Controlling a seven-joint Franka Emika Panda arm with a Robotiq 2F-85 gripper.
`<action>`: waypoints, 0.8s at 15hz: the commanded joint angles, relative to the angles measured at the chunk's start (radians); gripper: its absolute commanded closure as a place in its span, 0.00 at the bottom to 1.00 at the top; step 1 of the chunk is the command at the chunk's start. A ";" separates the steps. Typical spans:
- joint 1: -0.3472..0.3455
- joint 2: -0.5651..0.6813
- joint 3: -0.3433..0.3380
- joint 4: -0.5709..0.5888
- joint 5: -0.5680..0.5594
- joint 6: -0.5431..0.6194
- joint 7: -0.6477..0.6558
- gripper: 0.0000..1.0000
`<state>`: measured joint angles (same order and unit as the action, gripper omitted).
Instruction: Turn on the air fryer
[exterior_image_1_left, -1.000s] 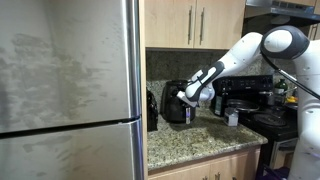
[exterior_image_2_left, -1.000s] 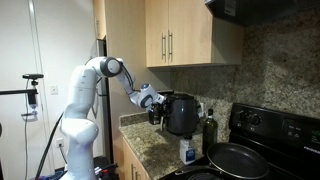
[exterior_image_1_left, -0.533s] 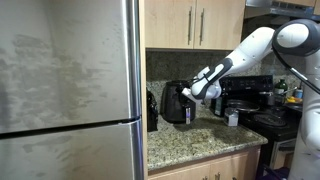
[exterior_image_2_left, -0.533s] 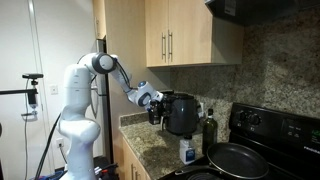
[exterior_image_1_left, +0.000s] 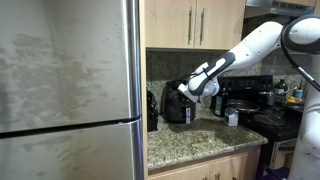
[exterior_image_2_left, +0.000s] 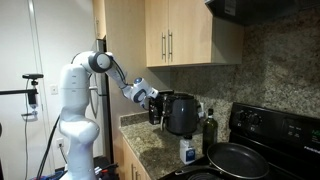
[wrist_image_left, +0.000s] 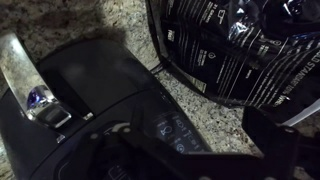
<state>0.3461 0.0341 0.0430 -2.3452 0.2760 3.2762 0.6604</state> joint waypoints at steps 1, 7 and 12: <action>-0.001 0.000 0.004 0.001 0.003 -0.002 0.000 0.00; -0.006 0.040 -0.112 -0.016 -0.018 -0.002 0.000 0.00; -0.025 0.044 -0.052 0.002 -0.008 0.025 0.009 0.00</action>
<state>0.3420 0.0848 -0.0664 -2.3576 0.2539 3.2778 0.6614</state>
